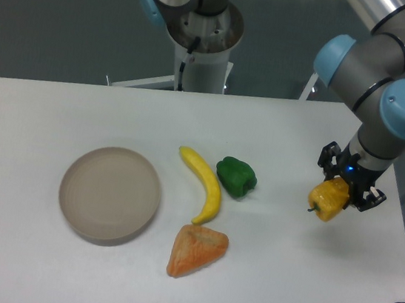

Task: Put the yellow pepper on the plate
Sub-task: 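Hold the yellow pepper in the gripper and lift it slightly, then carry the yellow pepper over the banana toward the round plate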

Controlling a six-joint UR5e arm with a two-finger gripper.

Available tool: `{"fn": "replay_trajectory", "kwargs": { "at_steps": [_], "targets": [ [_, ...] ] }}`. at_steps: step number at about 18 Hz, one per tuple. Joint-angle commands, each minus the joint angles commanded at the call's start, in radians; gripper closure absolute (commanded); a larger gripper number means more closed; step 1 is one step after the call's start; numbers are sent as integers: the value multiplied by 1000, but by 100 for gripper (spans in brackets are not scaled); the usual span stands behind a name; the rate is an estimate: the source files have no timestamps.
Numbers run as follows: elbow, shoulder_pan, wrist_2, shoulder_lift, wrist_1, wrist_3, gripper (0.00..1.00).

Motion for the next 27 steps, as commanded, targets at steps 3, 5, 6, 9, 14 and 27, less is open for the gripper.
{"fn": "replay_trajectory", "kwargs": {
  "at_steps": [3,5,6,9,14,27],
  "targets": [
    [2,0,-2,-2,0,3,88],
    [8,-6,-2,6,-2,-6,88],
    [6,-29,2,18,-2,-11,89],
    [-14,-98,-9,52,-5,-82,90],
    [-49,-224,-17,89,-5,-218,90],
    [-209,-537,-47,110,2,-454,89]
  ]
}}
